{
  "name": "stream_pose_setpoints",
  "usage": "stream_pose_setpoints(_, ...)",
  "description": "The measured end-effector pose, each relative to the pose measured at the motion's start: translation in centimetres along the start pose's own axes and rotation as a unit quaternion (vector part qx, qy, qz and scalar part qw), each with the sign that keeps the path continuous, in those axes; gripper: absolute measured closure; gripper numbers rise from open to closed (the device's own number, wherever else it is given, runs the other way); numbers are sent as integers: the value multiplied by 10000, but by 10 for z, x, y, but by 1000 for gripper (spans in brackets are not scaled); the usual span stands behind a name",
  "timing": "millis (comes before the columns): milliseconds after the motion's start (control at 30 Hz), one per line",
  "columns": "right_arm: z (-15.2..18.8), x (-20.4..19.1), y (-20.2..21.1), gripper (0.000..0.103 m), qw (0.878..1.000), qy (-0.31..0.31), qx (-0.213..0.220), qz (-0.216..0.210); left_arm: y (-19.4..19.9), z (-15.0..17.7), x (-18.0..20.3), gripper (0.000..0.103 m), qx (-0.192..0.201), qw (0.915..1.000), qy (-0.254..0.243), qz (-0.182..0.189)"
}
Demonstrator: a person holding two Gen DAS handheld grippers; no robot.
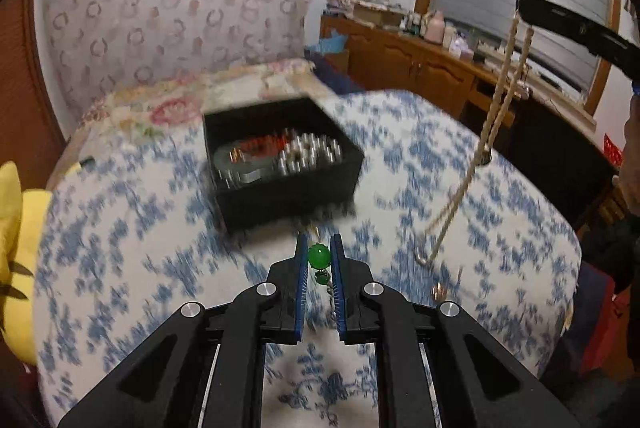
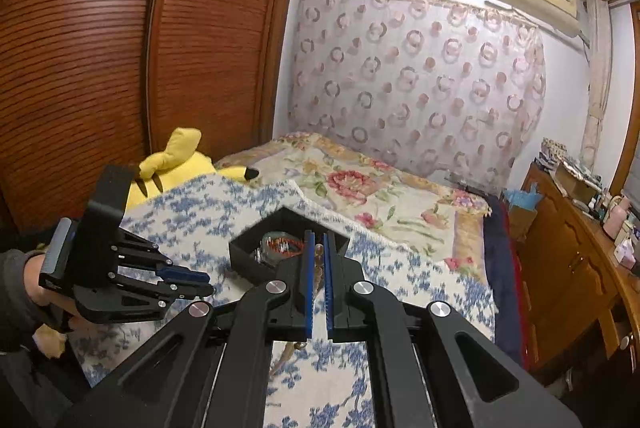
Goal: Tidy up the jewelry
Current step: 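Lower jade chain into box with left tool while right lowers pearls into box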
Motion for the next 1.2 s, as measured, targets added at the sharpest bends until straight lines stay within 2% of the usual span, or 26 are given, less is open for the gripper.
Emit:
stream_pose_setpoints(233,-36,-1,-3,98,9996,65,272,29,11,-45,-15,93,325,9993,2,-189)
stream_pose_setpoints(433,-65,1,-17,98,9992,62,385,71,7,-78,-36,93,443,9982,66,-400)
stream_pose_setpoints(633,-90,5,-42,98,9989,105,424,171,-9,-96,-52,93,420,9979,165,-463)
stream_pose_setpoints(800,-97,8,-72,98,9991,115,319,266,-28,-96,-58,93,293,9983,207,-464)
stream_pose_setpoints(1033,-82,12,-126,98,9994,17,-63,331,-52,-74,-60,92,66,9985,326,-444)
stream_pose_setpoints(1100,-75,13,-138,98,9993,-19,-189,324,-54,-67,-59,88,35,9983,303,-489)
stream_pose_setpoints(1167,-66,13,-149,98,9990,-95,-311,304,-52,-63,-59,74,59,9983,310,-489)
stream_pose_setpoints(1200,-62,14,-153,98,9988,-130,-369,295,-51,-61,-60,73,78,9983,328,-484)
Point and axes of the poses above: each gripper's, at about its wrist camera, not at the fingertips, and y roughly against the way its jaws point, x to its right, z to its underside, the point moved 6 cm from there along -y, roughly the way its jaws point, and after that the axes turned 6 degrees about -y, right-handed, at the moved point
